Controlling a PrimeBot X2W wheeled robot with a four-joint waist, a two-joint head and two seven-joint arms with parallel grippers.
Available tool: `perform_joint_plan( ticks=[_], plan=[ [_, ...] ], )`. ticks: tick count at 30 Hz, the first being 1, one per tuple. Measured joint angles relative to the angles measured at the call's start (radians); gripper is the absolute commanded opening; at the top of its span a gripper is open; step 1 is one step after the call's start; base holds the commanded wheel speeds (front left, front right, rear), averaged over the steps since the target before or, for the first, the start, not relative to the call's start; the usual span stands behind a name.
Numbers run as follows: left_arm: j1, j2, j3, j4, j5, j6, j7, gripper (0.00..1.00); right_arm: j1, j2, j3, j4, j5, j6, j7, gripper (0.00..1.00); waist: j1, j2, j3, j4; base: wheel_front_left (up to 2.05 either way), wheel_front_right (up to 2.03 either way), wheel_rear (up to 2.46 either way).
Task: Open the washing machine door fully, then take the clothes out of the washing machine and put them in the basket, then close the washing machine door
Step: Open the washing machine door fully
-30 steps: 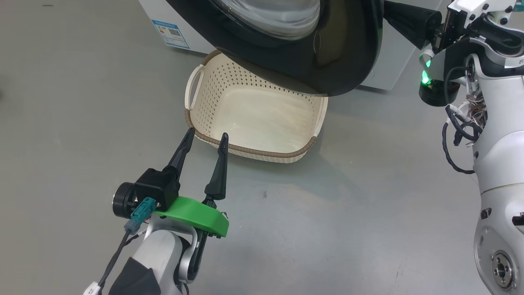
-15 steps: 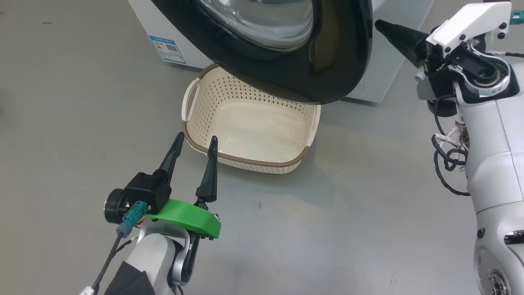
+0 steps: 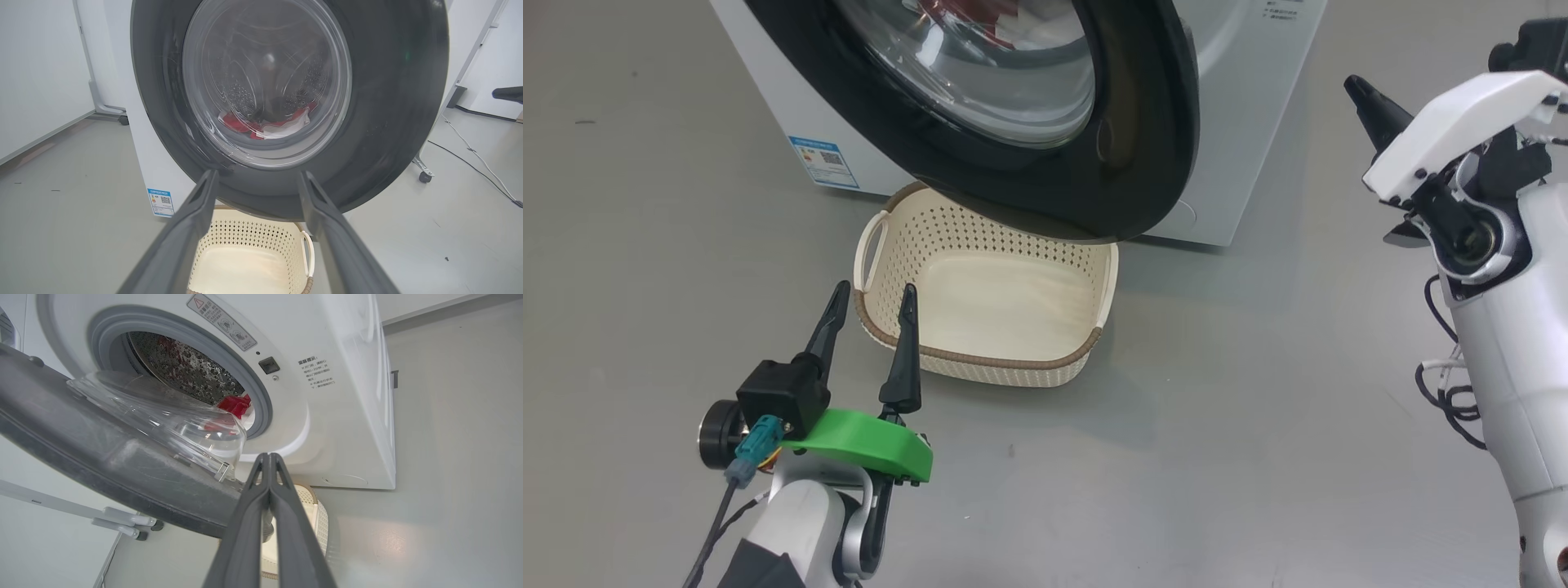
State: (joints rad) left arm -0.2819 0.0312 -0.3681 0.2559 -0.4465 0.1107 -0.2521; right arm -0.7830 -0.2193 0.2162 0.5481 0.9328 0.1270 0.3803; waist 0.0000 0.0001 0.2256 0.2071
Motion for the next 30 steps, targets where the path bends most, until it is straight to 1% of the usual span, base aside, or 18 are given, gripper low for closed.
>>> perform_joint_plan(
  ticks=[4,7,9,13,17,19,24,25,26,27,28,30],
  plan=[
    [0.008,0.001,0.018,-0.001,0.008,0.000,0.000,1.00,0.060,-0.026,0.071,-0.092,-0.083,-0.001,-0.103,0.00,0.0000,0.0000,-0.020,-0.023,0.00,0.00,0.00],
    [0.018,0.001,0.026,-0.001,0.008,0.000,0.000,1.00,0.101,-0.029,0.094,-0.147,-0.106,-0.001,-0.186,0.00,0.0000,0.0000,-0.035,-0.038,0.00,0.00,0.00],
    [0.025,0.001,0.034,-0.002,0.010,0.000,0.000,1.00,0.142,-0.047,0.116,-0.172,-0.150,-0.001,-0.241,0.00,0.0000,0.0000,-0.045,-0.047,0.00,0.00,0.00],
    [0.044,0.001,0.047,-0.003,0.024,0.000,0.000,1.00,0.222,-0.070,0.119,-0.193,-0.212,-0.001,-0.352,0.00,0.0000,0.0000,-0.061,-0.065,0.00,0.00,0.00],
    [0.061,0.001,0.063,-0.006,0.029,0.003,0.000,1.00,0.296,-0.072,0.122,-0.203,-0.263,-0.001,-0.436,0.00,0.0000,0.0000,-0.073,-0.082,0.00,0.00,0.00],
    [0.064,0.002,0.070,-0.006,0.032,0.003,0.000,1.00,0.339,-0.066,0.119,-0.204,-0.267,-0.001,-0.472,0.00,0.0000,0.0000,-0.079,-0.090,0.00,0.00,0.00],
    [0.077,0.002,0.077,-0.007,0.037,0.003,0.000,1.00,0.430,-0.043,0.100,-0.211,-0.267,-0.022,-0.555,0.00,0.0000,0.0000,-0.090,-0.103,0.00,0.00,0.00],
    [0.078,0.002,0.078,-0.007,0.038,0.003,0.000,1.00,0.444,-0.041,0.097,-0.214,-0.268,-0.029,-0.572,0.09,0.0000,0.0000,-0.092,-0.104,0.00,0.00,0.00],
    [0.079,0.002,0.080,-0.007,0.039,0.003,0.000,1.00,0.454,-0.040,0.097,-0.217,-0.279,-0.037,-0.590,0.44,0.0000,0.0000,-0.093,-0.106,0.00,0.00,0.00],
    [0.079,0.002,0.084,-0.007,0.040,0.003,0.000,1.00,0.462,-0.040,0.096,-0.221,-0.295,-0.047,-0.609,0.90,0.0000,0.0000,-0.093,-0.107,0.00,0.00,0.00],
    [0.079,0.002,0.088,-0.007,0.043,0.003,0.000,1.00,0.469,-0.040,0.094,-0.225,-0.307,-0.052,-0.623,1.00,0.0000,0.0000,-0.094,-0.109,0.00,0.00,0.00],
    [0.081,0.002,0.096,-0.008,0.047,0.003,0.000,1.00,0.481,-0.035,0.091,-0.234,-0.312,-0.061,-0.624,1.00,0.0000,0.0000,-0.094,-0.112,0.00,0.00,0.00]
  ],
)
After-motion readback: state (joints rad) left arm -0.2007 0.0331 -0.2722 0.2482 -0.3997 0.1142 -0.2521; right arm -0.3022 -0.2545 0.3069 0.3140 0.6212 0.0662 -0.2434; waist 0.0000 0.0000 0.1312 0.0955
